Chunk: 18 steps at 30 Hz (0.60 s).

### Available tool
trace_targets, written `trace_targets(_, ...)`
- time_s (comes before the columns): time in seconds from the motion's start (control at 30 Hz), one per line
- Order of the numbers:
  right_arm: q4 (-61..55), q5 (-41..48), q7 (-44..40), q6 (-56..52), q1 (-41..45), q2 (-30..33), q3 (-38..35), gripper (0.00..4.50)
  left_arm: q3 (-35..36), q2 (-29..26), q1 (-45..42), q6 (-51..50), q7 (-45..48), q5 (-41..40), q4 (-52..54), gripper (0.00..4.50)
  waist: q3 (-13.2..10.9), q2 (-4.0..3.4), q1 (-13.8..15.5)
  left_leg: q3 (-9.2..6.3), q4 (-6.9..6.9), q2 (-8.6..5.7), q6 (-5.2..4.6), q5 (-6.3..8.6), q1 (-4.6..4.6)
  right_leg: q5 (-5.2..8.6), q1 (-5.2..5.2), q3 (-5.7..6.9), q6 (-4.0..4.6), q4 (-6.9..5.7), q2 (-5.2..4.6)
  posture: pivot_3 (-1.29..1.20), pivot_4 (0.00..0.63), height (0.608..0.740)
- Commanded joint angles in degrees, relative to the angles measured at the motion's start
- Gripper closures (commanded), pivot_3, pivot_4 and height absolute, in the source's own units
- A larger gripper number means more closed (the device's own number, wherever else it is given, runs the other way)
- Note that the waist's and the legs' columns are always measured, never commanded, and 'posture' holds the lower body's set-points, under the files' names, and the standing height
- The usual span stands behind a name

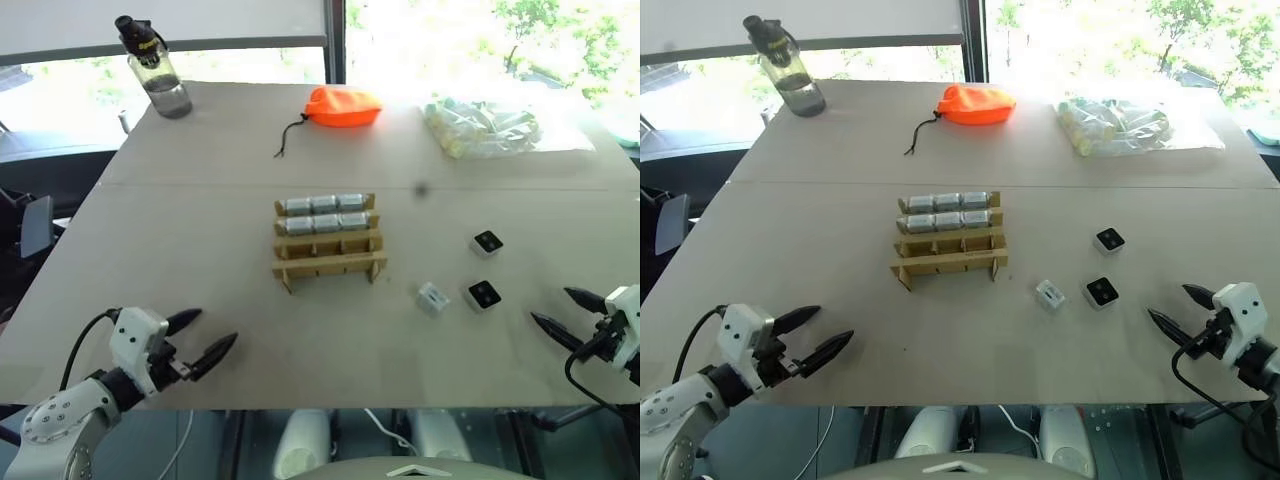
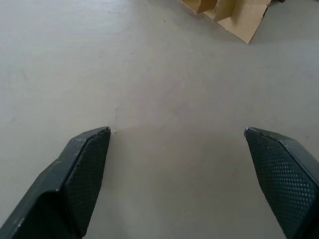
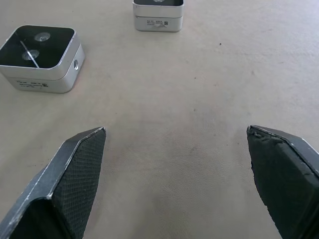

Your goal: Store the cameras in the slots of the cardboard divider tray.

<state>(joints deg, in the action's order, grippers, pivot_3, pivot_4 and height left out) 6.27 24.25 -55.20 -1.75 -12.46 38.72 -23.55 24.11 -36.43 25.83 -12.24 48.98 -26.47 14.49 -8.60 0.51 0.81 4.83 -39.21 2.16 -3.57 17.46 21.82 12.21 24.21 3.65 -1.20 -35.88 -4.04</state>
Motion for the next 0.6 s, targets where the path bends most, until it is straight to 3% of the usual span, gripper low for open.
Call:
trace_targets(0.03,-0.4,0.8,-0.3,0.7,0.8,0.8,-1.4,0.02,0.9,0.6,0.5,1.1,0.3,-0.6,0.7,0.0,0.0,0.0,0.0,0.0,0.0,0.0,0.0,0.0,0.0,0.0,0.0,0.0,0.0,0.0,0.0,0.0,0.15,0.74)
trace_targets(0.6,-0.8,0.2,0.7,0.4,2.1,0.7,-0.9,0.02,0.8,0.9,-2.3,1.3,0.4,-0.2,-0.1,0.0,0.0,0.01,0.0,0.0,0.0,0.0,0.0,0.0,-0.01,-0.01,0.0,0.01,0.0,-0.01,0.05,0.0,0.15,0.74)
